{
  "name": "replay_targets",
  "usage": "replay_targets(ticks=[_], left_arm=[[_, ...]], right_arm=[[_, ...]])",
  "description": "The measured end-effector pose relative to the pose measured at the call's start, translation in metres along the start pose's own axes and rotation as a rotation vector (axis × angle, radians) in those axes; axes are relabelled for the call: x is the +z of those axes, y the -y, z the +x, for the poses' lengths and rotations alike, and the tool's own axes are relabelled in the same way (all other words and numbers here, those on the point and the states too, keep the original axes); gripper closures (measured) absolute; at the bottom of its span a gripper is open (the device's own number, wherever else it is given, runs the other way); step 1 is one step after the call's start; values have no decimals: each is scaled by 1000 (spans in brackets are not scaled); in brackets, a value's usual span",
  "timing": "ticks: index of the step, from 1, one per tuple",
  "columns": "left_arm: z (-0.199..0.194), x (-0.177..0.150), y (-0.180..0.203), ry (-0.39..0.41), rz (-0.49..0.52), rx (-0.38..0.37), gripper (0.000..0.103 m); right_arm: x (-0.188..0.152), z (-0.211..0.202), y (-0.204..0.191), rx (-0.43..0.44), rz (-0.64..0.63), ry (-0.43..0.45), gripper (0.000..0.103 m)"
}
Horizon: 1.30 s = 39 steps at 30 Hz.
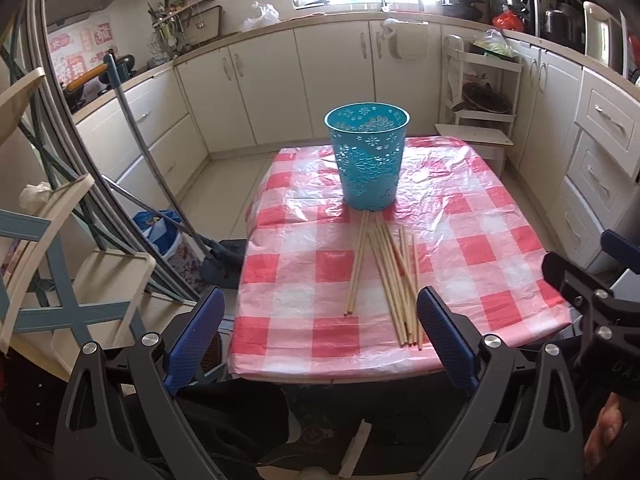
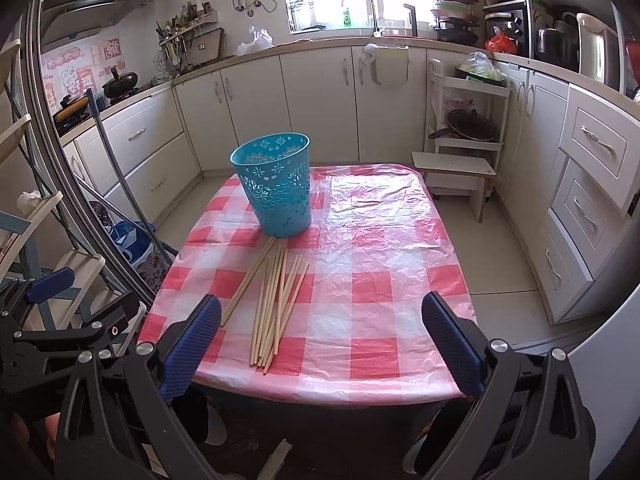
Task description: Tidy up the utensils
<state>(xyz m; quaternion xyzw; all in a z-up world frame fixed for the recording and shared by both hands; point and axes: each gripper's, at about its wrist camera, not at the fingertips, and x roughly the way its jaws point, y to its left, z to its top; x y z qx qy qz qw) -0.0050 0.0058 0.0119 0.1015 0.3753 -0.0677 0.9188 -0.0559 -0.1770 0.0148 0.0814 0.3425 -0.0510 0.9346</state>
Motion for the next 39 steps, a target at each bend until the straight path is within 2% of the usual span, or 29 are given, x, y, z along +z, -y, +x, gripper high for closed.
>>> replay_targets(ticks=[4,13,31,39], left_arm=[[1,0,1,-4,-18,-21,10],[1,2,-2,7,-39,3,9],[0,4,-2,18,-53,-7,8],[-12,10,-6,51,-80,-15,8]], right_arm=[[0,2,0,6,-3,-6,7],[1,5,-1,13,-6,-7,7],[1,3,-3,19,-10,-8,7],[7,-5,-5,29,-11,12,7]])
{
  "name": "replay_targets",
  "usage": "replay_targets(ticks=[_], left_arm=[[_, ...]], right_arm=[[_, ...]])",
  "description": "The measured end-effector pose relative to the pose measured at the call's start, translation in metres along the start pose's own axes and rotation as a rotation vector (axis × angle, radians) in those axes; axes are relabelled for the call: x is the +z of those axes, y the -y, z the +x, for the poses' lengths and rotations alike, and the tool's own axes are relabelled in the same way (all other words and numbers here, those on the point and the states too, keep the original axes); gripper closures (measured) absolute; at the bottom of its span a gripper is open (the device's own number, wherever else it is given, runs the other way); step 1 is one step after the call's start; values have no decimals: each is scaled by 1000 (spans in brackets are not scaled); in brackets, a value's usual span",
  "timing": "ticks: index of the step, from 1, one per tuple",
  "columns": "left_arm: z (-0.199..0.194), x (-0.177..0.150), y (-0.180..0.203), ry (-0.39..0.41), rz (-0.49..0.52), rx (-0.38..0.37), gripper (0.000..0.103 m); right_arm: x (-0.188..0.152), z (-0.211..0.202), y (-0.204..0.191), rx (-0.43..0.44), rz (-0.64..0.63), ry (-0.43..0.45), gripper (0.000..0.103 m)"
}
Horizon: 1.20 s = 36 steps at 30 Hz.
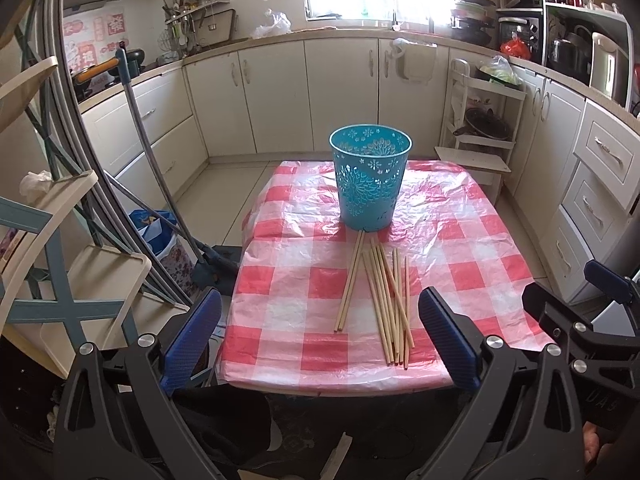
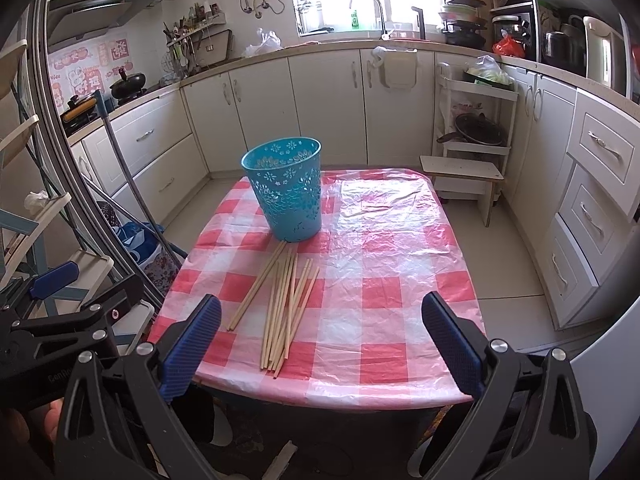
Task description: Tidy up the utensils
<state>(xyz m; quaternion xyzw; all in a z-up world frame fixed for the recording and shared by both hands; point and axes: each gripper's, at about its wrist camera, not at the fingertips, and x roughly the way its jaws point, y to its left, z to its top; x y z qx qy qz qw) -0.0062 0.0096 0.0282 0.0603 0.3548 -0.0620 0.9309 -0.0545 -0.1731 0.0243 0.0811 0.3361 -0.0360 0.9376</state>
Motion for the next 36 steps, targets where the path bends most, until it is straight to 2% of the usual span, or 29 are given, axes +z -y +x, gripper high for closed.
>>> replay_targets(ticks=[26,32,36], left_arm=[[-63,1,-16,122,-69,1,8],[-62,-2,-20,123,-79,10,8],[-42,-3,-18,89,-83,31,8]], right_arm=[[3,-59,-9,-5,9,130,7],[0,-59,-12,-8,-3,126,7],[-7,-42,-6,-2,5,83,7]])
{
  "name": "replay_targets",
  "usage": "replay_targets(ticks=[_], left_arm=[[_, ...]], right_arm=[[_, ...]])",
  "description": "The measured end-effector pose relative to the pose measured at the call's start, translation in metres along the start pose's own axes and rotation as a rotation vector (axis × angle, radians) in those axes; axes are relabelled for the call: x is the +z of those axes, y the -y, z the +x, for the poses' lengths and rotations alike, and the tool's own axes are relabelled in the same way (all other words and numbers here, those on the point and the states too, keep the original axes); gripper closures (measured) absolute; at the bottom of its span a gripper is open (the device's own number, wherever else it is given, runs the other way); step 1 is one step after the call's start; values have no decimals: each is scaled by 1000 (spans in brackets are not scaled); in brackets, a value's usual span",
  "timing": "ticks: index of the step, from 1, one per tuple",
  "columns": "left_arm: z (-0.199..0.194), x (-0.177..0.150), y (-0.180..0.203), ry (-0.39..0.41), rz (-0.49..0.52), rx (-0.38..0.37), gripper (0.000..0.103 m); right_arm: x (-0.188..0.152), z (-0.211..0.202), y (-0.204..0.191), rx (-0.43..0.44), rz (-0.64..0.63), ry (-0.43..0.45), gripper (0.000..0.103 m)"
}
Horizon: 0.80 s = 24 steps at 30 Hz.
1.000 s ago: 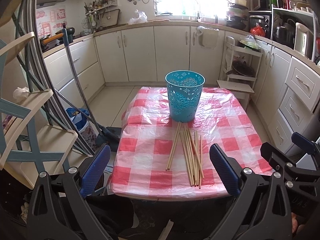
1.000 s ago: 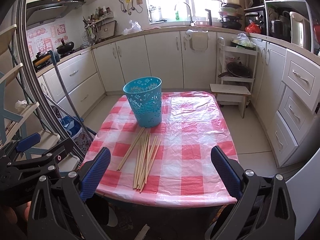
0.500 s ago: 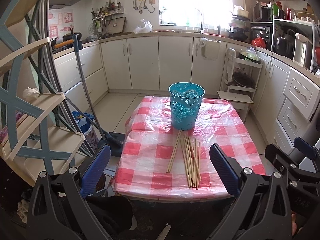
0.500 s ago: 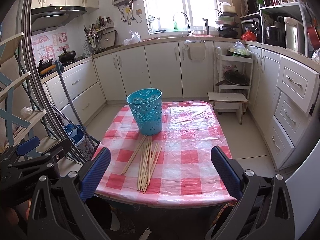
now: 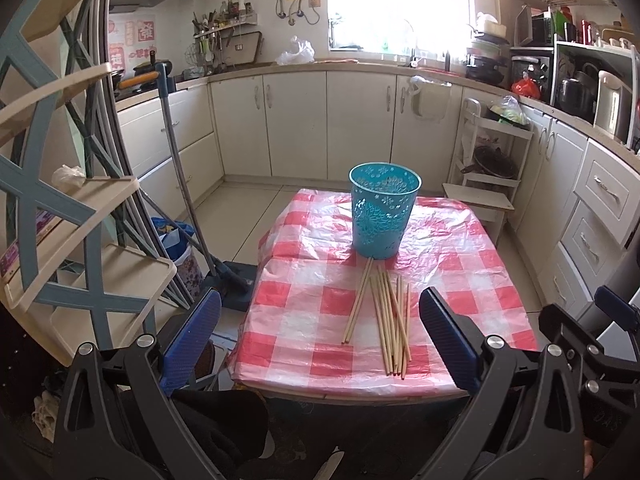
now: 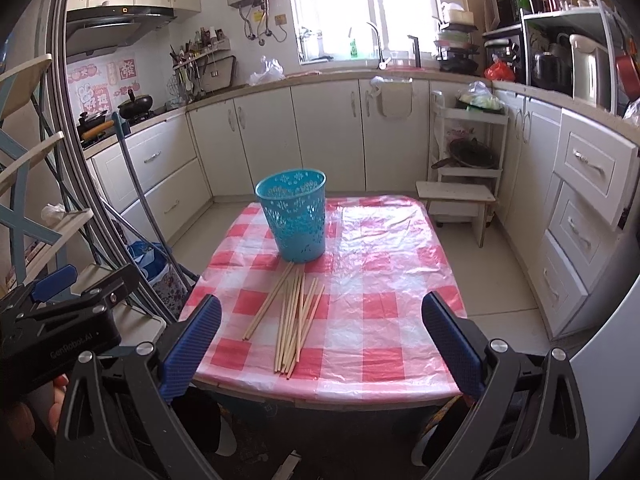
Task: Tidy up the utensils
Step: 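Move the left tool toward the chopstick pile and close on one chopstick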
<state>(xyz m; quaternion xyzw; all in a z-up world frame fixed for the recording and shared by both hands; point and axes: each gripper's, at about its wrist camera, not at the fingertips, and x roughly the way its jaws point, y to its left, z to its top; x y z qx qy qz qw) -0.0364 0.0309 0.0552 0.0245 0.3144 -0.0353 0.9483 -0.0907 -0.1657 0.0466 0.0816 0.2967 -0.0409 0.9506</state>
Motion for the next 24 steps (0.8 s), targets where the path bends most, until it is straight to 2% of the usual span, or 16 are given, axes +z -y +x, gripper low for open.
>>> replay_targets(ticks=[7,13,18,19,20,24], left_arm=[[29,-4,9,-54,21,14,8],[51,-6,10,-85,27,20,8],[85,-7,6,-116,42,30,8],[92,-8,5,-127,44,29,8],[100,-9,4,-138,45,26,8],[134,-14,-5,-179,14,12,8]], right_arm=[[-3,29,16,-1,40,-50,7],[-10,52,10,9,23,-84,7],[-19,99,10,-5,16,-139,8],[-20,109,10,-3,20,-150,10],[-22,121,11,1,24,-166,19],[-32,169,10,19,33,-252,43]])
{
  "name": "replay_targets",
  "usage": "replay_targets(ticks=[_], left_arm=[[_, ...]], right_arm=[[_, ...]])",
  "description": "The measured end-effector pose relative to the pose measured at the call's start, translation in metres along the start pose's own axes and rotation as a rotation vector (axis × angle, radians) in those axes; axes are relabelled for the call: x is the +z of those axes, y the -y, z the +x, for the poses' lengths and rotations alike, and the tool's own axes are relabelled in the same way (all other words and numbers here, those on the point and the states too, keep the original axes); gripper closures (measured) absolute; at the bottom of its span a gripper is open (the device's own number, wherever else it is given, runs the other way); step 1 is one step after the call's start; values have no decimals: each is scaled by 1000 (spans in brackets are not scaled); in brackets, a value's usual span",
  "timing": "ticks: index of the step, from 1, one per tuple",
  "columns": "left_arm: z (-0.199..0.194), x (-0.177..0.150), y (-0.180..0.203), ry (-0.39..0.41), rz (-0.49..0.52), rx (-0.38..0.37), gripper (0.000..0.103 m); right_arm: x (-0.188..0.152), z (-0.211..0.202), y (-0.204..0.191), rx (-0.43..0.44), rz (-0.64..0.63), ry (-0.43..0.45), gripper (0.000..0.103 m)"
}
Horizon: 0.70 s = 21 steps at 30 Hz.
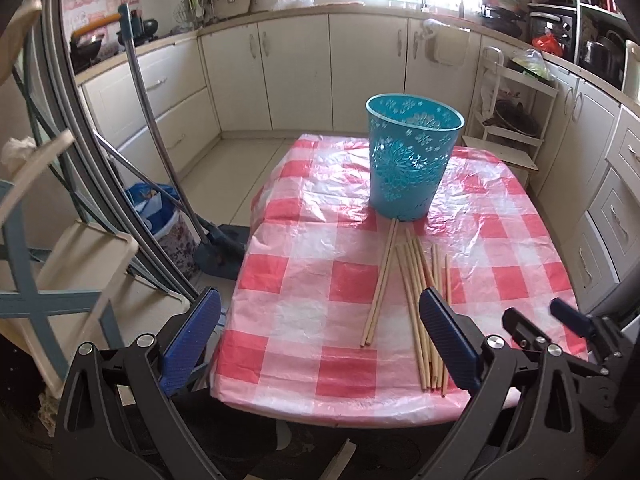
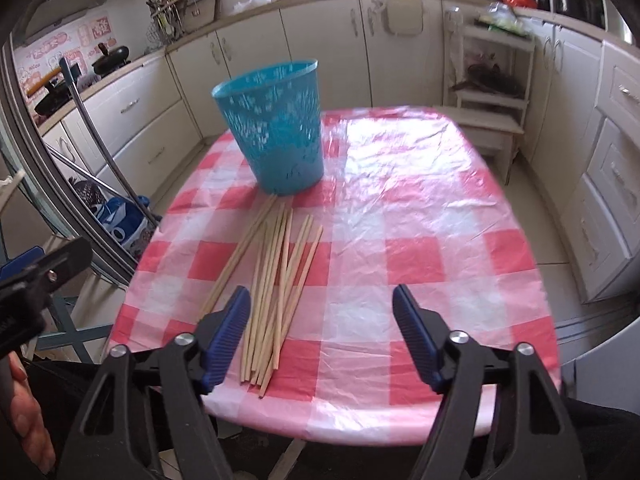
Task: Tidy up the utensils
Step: 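Move the left tool toward the chopstick pile and close on one chopstick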
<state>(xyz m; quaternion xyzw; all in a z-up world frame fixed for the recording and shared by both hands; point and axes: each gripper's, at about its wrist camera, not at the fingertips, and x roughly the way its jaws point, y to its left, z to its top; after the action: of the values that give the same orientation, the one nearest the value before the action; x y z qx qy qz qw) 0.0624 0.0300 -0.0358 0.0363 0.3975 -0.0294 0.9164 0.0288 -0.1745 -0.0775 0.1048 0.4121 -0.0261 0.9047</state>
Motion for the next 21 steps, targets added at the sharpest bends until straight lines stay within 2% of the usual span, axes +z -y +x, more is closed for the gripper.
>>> replay_targets(ticks=[4,14,16,18,20,21], left_arm=[[38,-1,-1,-59,-35,-48,8],[120,11,25,-116,49,-61,8],[134,15,33,-121,80,-67,8],[147,16,40,-141,107,-58,9],[159,13,44,-165,120,-55,17],[163,10,43,-178,118,-66,19]], right_arm=[[1,37,0,5,5,-53,57],[10,104,-6,1,-29,-125,70],[11,107,-9,-8,-73,-113,71],[13,109,-10,-9,-114,-118,77],[13,110,-10,-16,-188,-124,86],[14,110,-9,-18,-222,-130,87]])
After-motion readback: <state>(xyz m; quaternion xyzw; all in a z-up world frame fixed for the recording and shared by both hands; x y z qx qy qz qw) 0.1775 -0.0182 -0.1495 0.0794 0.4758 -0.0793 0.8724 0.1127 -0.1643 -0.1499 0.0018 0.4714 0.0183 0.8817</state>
